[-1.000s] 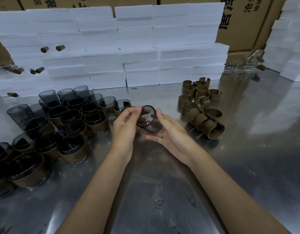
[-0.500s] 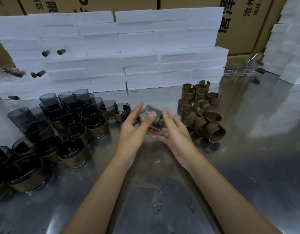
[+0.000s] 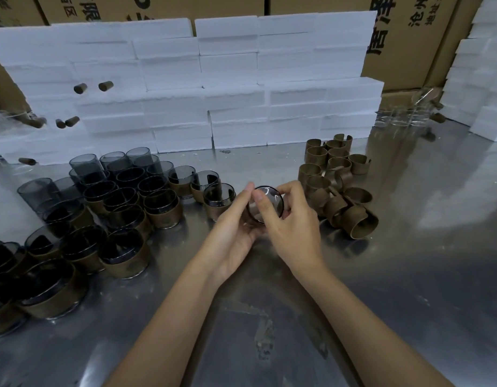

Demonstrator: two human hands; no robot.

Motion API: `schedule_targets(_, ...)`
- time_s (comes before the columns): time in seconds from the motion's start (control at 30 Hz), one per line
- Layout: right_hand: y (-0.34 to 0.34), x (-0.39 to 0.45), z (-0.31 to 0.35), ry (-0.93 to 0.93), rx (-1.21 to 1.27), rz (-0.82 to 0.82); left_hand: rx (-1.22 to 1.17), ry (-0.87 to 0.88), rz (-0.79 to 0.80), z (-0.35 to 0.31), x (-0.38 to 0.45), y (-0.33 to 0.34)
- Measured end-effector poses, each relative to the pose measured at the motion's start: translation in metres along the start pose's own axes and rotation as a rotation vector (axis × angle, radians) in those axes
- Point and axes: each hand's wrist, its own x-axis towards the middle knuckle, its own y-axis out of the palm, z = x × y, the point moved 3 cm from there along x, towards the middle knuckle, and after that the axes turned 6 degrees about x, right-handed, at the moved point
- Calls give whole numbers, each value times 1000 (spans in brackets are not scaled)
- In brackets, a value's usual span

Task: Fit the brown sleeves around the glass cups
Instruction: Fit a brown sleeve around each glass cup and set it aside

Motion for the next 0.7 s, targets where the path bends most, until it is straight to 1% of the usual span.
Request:
schedule_targets(0.13, -1, 2, 2, -50, 22, -4, 41, 36, 16, 3, 3, -2)
schedule_targets(0.37, -6, 8, -1, -97, -13, -18, 17, 20, -124, 9, 12, -10)
schedule_targets(0.43, -11, 11, 2, -99, -32, -12, -18, 0, -135, 10, 13, -10)
schedule_targets(0.5, -26, 15, 7, -111, -74, -84, -54, -16, -147, 10, 12, -8)
schedule_targets(0.6, -66, 24, 15, -90, -176, -314, -111, -25, -160, 7, 10, -9)
schedule_targets(0.67, -98, 29, 10, -11, -251, -393, -145, -30, -163, 7, 9, -10)
schedule_targets(0.7, -114, 31, 3, 75, -282, -387, -149, -35, -156, 7, 10, -11)
